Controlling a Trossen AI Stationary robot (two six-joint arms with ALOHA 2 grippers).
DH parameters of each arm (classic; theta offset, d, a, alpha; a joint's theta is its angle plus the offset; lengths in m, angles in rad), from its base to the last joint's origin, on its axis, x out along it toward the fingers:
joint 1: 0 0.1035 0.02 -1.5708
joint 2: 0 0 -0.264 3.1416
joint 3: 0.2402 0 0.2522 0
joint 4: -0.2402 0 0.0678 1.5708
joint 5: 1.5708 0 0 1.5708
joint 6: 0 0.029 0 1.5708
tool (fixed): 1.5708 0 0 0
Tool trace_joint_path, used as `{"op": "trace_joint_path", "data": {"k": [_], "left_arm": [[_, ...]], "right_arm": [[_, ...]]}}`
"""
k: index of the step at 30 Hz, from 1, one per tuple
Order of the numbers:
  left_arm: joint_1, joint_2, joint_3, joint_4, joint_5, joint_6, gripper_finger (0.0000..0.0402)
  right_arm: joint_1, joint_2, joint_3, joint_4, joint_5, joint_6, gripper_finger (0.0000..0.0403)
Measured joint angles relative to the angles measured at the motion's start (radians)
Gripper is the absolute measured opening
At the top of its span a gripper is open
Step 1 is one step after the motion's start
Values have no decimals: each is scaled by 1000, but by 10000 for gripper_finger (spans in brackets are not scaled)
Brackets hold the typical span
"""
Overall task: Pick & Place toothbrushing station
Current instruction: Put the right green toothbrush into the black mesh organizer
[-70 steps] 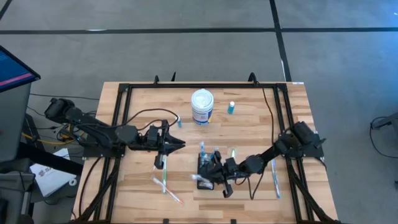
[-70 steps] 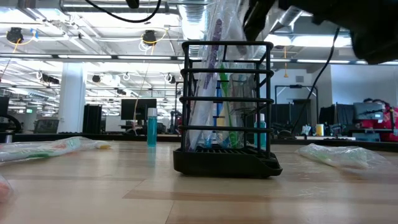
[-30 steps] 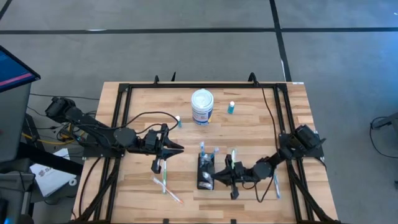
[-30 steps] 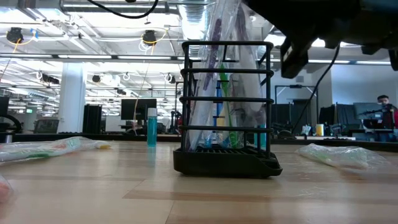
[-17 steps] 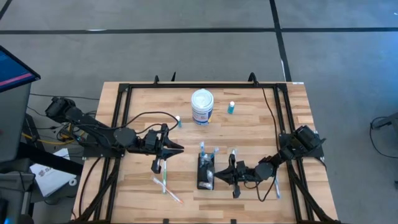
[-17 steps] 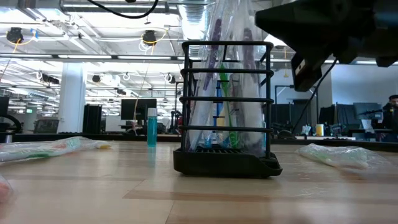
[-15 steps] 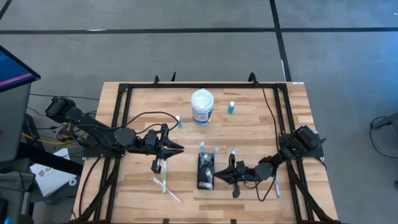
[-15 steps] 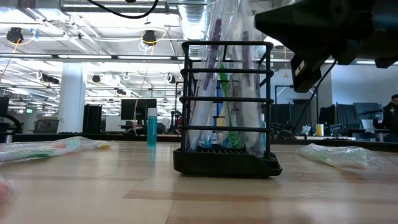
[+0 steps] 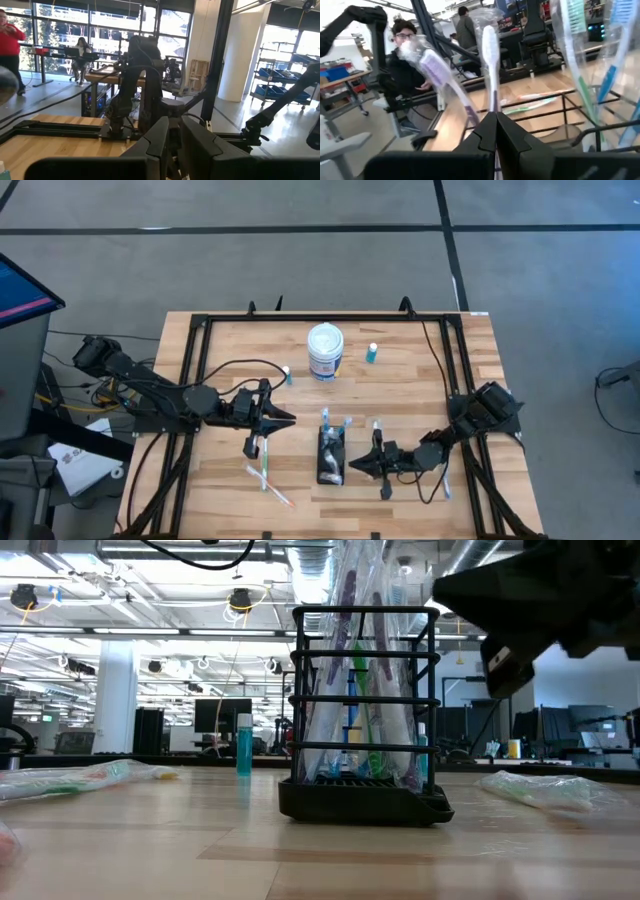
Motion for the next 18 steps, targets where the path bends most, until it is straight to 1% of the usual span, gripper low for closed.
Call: {"op": "trace_joint_path", "data": {"k": [6, 8, 11, 15, 18], "left_arm": [[0, 0, 0, 0, 0, 0, 44], [0, 0, 0, -1, 0, 0, 44], [0, 0, 0, -3, 0, 0, 44], [0, 0, 0, -10, 0, 0, 44], [0, 0, 0, -13, 0, 0, 44]], "right_arm": [[33, -107, -82, -10, 27, 31, 0], [38, -173, -105, -97, 35, 78, 0], [34, -298, -115, -391, 59, 234, 0], [16, -460, -101, -839, 59, 518, 0], [15, -564, -77, -1099, 55, 671, 0]]}}
